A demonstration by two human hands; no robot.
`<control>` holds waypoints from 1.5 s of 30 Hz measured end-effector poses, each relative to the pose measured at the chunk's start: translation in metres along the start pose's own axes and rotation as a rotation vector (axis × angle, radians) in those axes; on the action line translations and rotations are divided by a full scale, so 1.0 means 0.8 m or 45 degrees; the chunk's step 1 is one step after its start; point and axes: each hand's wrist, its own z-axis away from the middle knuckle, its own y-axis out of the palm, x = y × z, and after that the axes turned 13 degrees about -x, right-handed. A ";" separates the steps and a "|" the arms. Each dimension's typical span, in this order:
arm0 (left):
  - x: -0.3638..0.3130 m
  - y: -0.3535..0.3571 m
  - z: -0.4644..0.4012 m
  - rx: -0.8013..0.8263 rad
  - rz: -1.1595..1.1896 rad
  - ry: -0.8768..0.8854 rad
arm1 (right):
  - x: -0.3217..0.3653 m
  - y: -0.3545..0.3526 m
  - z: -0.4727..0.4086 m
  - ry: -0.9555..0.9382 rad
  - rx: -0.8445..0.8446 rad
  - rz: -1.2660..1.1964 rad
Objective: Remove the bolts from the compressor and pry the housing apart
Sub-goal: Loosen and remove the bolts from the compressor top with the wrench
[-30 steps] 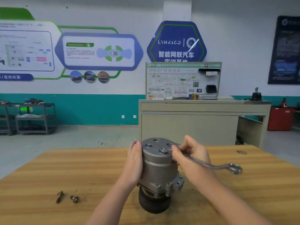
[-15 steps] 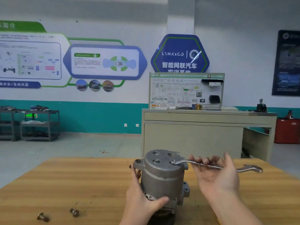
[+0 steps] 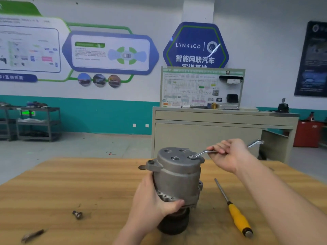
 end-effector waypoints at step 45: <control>0.010 -0.004 0.006 0.085 0.172 -0.084 | -0.069 -0.102 0.075 -0.570 0.811 0.011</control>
